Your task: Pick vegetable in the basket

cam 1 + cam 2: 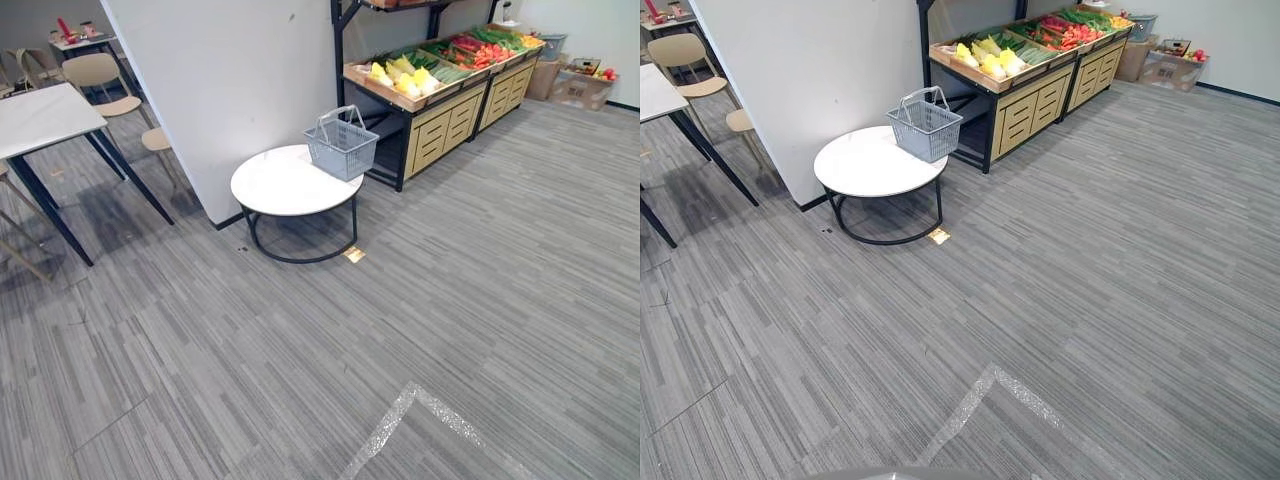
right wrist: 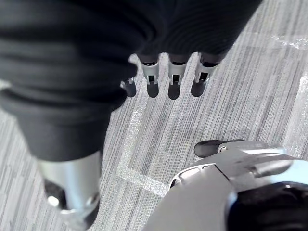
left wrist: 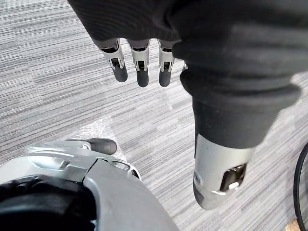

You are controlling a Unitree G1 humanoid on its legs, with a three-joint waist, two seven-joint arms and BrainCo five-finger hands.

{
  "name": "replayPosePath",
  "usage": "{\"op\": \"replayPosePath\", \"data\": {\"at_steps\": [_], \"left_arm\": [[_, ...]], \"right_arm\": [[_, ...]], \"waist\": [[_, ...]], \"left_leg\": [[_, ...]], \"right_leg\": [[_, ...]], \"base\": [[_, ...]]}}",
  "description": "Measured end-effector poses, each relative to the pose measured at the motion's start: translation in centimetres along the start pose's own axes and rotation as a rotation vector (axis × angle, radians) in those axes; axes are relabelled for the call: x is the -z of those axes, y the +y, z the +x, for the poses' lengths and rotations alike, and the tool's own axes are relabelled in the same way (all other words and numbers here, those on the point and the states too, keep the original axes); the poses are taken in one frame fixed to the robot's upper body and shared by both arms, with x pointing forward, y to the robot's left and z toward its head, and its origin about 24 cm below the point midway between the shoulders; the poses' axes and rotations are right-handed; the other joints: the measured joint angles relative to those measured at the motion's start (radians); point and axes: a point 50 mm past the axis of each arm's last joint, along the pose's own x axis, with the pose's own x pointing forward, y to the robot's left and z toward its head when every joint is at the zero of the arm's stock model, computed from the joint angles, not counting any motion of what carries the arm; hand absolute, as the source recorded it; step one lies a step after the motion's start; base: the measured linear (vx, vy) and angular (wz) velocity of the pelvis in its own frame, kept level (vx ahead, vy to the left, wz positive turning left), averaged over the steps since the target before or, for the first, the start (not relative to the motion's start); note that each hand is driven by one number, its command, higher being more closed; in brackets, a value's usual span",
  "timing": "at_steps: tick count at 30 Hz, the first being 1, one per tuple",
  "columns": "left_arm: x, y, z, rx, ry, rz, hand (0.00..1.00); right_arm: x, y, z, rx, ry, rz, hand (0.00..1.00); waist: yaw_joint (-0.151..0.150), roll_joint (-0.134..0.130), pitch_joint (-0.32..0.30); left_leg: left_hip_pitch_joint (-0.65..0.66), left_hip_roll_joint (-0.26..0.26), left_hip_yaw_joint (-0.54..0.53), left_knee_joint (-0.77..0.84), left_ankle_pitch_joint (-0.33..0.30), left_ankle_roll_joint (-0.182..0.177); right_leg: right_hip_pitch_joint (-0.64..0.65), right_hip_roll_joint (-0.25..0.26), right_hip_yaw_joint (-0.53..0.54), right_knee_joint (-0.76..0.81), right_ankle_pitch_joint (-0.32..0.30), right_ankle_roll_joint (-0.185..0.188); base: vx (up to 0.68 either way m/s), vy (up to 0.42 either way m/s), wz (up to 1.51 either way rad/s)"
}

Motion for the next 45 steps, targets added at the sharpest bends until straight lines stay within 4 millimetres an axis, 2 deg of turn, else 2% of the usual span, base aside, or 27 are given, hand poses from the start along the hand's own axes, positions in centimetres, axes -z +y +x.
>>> {"op": "replayPosePath", "data": {"at_steps": [11,29,42,45], "left_arm": [[-0.1,-0.2,0.0,0.002,0.0,-0.003,0.0],[-0.4,-0.4,0.2,0.036,-0.011,0.074,0.0],[-0.8,-0.6,0.3,0.043,-0.009,0.094,0.0],[-1.6,-1.0,0.5,0.057,-0.027,0.125,0.0]], "right_arm": [[-0.5,0.1,0.1,0.004,-0.014,0.036,0.0],[-0.4,0.1,0.2,0.011,0.001,0.079,0.0],[-0.7,0.2,0.3,0.012,-0.003,0.107,0.0],[-1.2,0.2,0.4,0.008,-0.014,0.101,0.0]], "waist": [[0.0,0.003,0.023],[-0.001,-0.003,0.025],[-0.003,0.0,0.049],[-0.003,0.004,0.06]], "left_leg": [[0.03,0.008,0.025,-0.006,-0.013,-0.019],[0.021,0.012,0.025,-0.006,-0.015,-0.02],[0.028,0.013,0.023,-0.007,-0.015,-0.02],[0.001,0.018,0.022,-0.005,-0.011,-0.016]], "right_leg": [[0.028,0.007,0.001,-0.014,-0.009,0.017],[0.027,0.017,0.001,-0.039,0.002,0.01],[0.04,0.018,-0.003,-0.048,0.003,0.013],[-0.001,0.019,-0.001,-0.018,0.002,0.013]], "base": [[-0.03,-0.021,-0.04],[0.01,-0.013,-0.01],[-0.02,-0.011,0.01],[-0.04,-0.013,-0.04]]}}
